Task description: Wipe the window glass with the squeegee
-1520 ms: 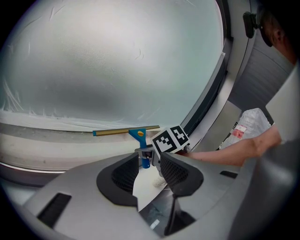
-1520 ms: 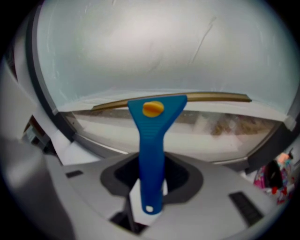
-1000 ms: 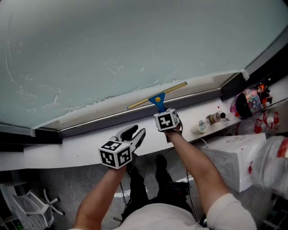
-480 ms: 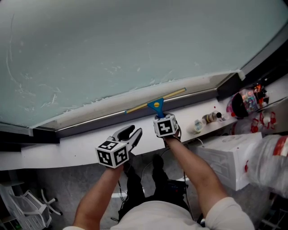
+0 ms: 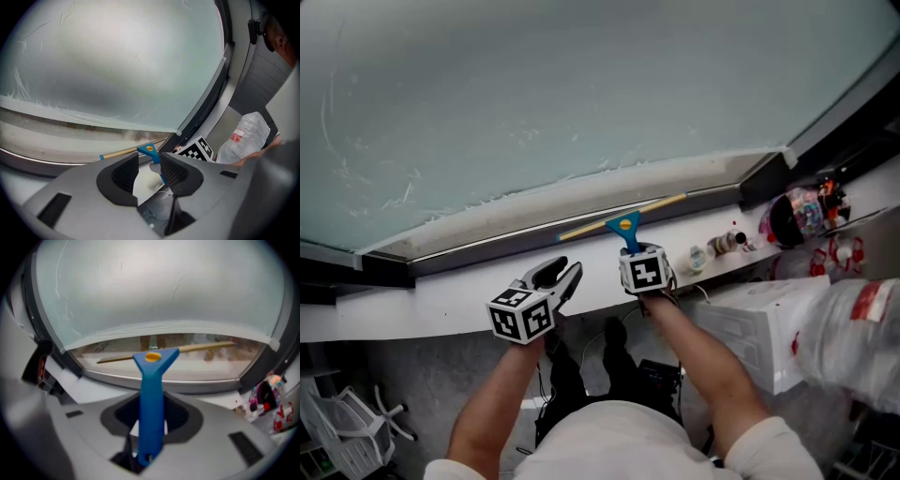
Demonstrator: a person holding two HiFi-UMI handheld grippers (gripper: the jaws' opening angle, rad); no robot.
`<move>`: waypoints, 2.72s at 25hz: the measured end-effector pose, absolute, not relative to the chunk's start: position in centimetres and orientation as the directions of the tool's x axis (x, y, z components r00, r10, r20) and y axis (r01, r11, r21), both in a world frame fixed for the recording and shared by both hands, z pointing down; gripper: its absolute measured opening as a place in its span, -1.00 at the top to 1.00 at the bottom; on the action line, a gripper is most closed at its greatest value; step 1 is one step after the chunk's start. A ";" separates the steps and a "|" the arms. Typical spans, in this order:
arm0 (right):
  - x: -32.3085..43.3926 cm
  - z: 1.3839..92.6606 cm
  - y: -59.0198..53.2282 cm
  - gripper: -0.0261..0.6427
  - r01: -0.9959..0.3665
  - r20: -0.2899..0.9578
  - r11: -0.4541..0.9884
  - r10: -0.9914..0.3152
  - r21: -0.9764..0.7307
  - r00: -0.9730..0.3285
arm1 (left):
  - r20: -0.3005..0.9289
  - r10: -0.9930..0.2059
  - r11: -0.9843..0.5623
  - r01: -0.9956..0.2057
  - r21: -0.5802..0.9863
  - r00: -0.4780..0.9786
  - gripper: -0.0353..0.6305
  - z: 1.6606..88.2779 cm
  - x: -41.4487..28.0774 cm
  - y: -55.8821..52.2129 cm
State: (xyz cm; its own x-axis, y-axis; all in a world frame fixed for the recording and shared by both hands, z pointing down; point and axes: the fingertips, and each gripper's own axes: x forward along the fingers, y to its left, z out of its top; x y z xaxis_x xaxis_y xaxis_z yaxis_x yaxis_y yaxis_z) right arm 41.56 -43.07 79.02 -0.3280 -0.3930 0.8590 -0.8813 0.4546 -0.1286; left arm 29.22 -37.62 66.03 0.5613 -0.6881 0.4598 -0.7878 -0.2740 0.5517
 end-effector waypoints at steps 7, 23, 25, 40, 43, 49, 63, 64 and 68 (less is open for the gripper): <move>43.8 76.7 -41.1 0.49 -0.879 0.851 0.453 -0.394 -0.149 -0.348 | 0.426 -0.744 -0.233 -0.797 0.558 0.515 0.40 64.2 29.2 -35.9; 48.1 73.2 -36.5 0.49 -0.866 0.834 0.469 -0.398 -0.173 -0.382 | 0.425 -0.809 -0.142 -0.838 0.527 0.405 0.40 61.6 27.0 -28.7; 48.4 72.9 -35.8 0.49 -0.867 0.833 0.463 -0.394 -0.184 -0.388 | 0.419 -0.814 -0.143 -0.839 0.525 0.402 0.40 60.9 27.0 -27.7; 46.4 67.0 -30.8 0.49 -0.843 0.763 0.499 -0.460 -0.202 -0.455 | 0.358 -0.842 -0.183 -0.837 0.515 0.405 0.39 57.6 25.4 -21.7; 45.5 66.3 -29.0 0.49 -0.849 0.755 0.491 -0.478 -0.194 -0.448 | 0.336 -0.844 -0.206 -0.832 0.514 0.417 0.40 56.9 24.3 -19.9; 43.3 65.5 -24.1 0.49 -0.865 0.748 0.461 -0.499 -0.197 -0.437 | 0.313 -0.840 -0.243 -0.824 0.513 0.443 0.40 56.3 22.1 -15.0; 42.2 61.9 -11.2 0.49 -0.891 0.689 0.406 -0.588 -0.203 -0.425 | 0.245 -0.819 -0.360 -0.797 0.484 0.519 0.40 54.2 20.4 -3.0; 42.3 61.6 -10.5 0.49 -0.891 0.688 0.406 -0.588 -0.204 -0.425 | 0.244 -0.819 -0.361 -0.797 0.485 0.519 0.40 53.9 20.5 -2.2; 42.6 60.3 -8.3 0.49 -0.884 0.677 0.417 -0.590 -0.210 -0.439 | 0.237 -0.827 -0.358 -0.802 0.478 0.510 0.39 52.7 20.9 0.2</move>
State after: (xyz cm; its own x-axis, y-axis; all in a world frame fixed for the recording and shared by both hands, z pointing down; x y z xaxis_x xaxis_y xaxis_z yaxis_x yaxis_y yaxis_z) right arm 42.56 -8.35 60.32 -0.4389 -0.5904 0.6773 -0.8844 0.4171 -0.2095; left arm 20.94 0.22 52.69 0.5104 -0.8266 0.2371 -0.8021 -0.3582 0.4779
